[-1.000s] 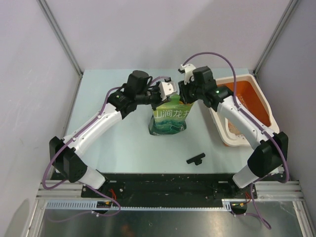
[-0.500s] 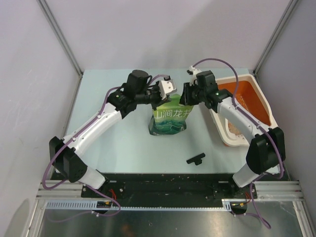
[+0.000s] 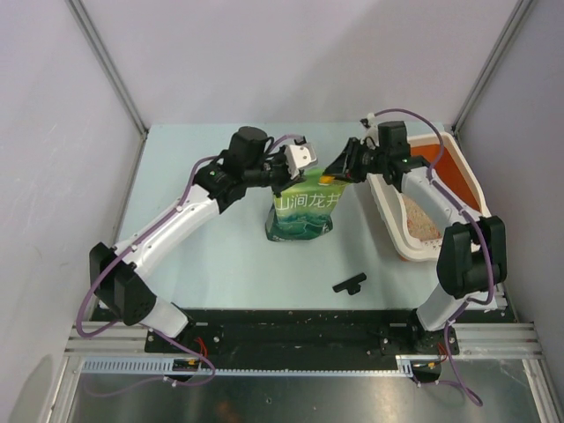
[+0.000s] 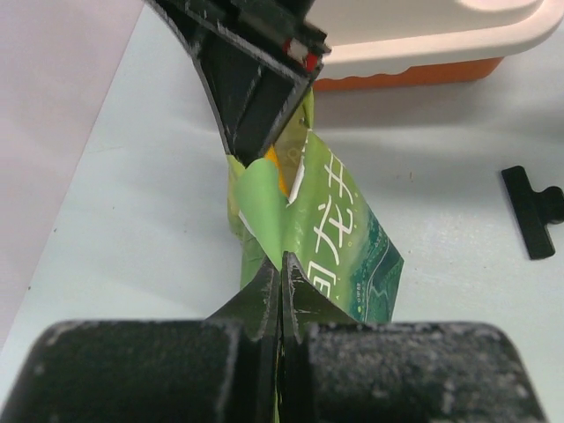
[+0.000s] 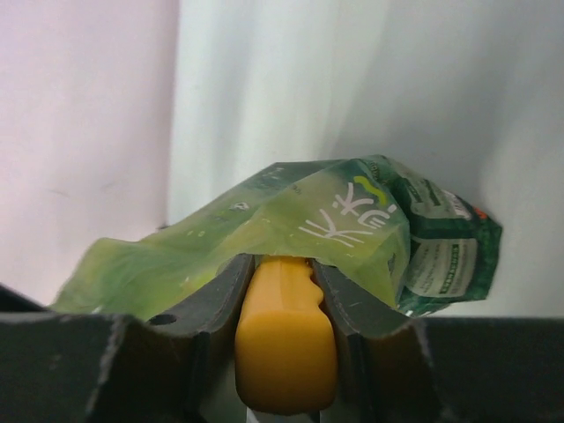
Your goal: Fill the litter box with clean litter
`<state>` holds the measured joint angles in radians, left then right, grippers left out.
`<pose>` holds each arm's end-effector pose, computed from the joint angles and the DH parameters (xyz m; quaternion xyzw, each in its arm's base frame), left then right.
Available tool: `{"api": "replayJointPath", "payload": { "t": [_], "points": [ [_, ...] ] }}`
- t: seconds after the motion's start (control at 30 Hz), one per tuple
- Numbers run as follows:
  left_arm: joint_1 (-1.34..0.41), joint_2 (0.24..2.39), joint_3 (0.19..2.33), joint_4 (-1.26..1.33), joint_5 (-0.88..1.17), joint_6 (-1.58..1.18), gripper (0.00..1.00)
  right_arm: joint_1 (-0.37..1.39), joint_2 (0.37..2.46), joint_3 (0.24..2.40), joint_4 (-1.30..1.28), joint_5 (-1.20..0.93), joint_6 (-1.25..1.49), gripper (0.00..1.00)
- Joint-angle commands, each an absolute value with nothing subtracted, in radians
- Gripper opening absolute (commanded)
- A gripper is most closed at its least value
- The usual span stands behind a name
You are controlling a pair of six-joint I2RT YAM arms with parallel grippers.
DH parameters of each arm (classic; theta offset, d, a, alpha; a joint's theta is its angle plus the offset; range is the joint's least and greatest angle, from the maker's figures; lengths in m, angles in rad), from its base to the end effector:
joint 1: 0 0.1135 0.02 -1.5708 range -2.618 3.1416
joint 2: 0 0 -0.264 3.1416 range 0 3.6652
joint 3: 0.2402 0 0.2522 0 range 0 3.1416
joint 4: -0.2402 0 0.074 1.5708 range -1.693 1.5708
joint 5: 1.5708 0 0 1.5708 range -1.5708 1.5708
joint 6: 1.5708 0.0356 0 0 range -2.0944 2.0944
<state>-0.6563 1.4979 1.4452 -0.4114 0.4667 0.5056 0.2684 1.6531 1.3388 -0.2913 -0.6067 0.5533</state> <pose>0.2621 -0.2221 0.3765 0.5559 0.6252 -0.2347 0.4950 0.3592 0.1198 0.2992 -0.0172 0.8565 0.4195 0.3004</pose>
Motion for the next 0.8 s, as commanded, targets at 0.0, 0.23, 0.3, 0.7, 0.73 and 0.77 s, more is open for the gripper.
{"api": "replayJointPath", "payload": {
  "t": [0.0,0.23,0.3,0.7,0.73,0.77],
  "points": [
    [-0.681,1.431,1.442,-0.353,0.457,0.506,0.0,0.166,1.678,1.344,-0.085,-0.779,0.741,0.0],
    [-0.683,1.417,1.408,-0.356,0.379,0.54,0.0,0.088,1.686,1.325,0.035,-0.983,0.856,0.0],
    [-0.684,1.417,1.407,-0.356,0.365,0.555,0.0,0.069,1.687,1.309,0.06,-1.009,0.871,0.0],
    [-0.683,1.439,1.436,-0.368,0.333,0.603,0.0,-0.067,1.655,1.238,0.224,-1.111,1.028,0.0],
    [-0.683,1.442,1.436,-0.37,0.333,0.607,0.0,-0.075,1.649,1.238,0.215,-1.112,1.023,0.0],
    [-0.683,1.442,1.436,-0.37,0.331,0.609,0.0,-0.087,1.643,1.236,0.195,-1.112,1.019,0.0]
  ]
}}
